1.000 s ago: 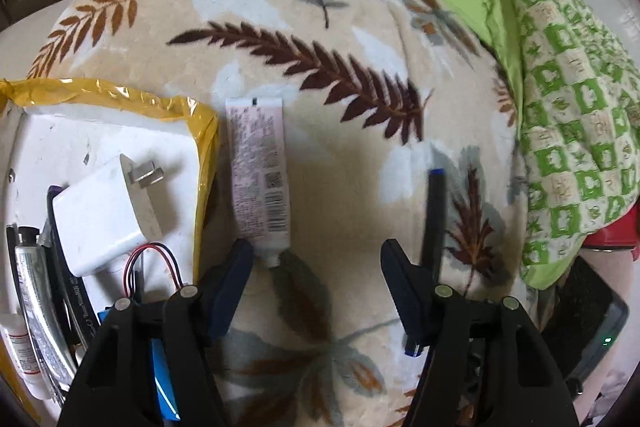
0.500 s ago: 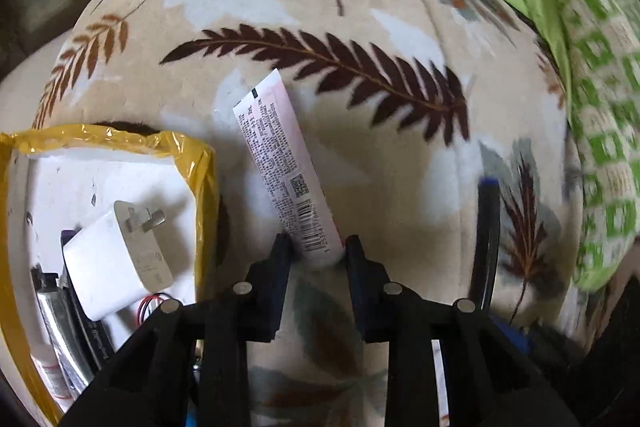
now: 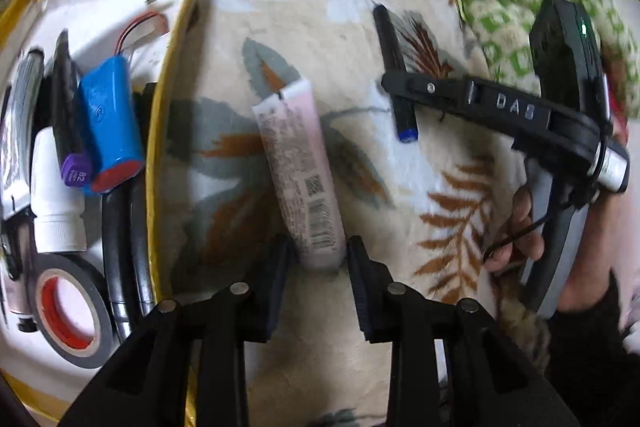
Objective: Organize objects
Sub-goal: 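Carry the pink-white tube and black pen into the tray and open both tools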
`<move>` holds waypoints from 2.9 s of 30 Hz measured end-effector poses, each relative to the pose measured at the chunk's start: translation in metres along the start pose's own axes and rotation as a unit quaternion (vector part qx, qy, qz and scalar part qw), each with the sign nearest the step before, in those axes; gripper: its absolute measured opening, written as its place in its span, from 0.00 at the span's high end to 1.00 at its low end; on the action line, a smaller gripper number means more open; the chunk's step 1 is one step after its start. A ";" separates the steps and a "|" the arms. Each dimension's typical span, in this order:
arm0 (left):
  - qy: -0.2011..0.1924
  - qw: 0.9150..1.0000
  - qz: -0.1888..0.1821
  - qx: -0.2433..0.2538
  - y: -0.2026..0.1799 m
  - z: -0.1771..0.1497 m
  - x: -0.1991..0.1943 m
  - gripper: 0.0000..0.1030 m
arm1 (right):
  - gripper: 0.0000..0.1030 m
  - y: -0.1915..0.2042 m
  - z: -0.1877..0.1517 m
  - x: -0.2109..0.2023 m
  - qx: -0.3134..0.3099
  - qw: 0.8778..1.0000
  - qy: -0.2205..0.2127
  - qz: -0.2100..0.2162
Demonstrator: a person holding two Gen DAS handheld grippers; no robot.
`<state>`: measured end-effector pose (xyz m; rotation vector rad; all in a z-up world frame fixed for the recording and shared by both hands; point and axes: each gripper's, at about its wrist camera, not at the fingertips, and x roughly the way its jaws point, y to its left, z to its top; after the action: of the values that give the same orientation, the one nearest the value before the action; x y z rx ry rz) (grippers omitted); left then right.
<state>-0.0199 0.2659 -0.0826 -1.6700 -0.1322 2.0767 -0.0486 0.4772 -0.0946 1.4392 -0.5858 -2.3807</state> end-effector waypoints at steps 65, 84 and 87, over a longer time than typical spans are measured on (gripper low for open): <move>-0.167 0.970 -0.008 -0.178 0.182 -0.006 -0.126 0.69 | 0.86 0.205 0.002 0.057 -0.117 0.992 0.044 0.022; -0.190 0.965 -0.057 -0.173 0.195 -0.005 -0.111 0.67 | 0.86 0.221 0.008 0.076 -0.124 0.991 0.042 -0.018; -0.196 0.961 -0.069 -0.180 0.199 -0.008 -0.112 0.61 | 0.86 0.223 0.008 0.076 -0.117 0.992 0.042 -0.022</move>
<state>-0.0547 0.0420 -0.0548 -1.3604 -0.7731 2.3500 -0.0805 0.2503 -0.0412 1.4521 -0.2465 -2.3189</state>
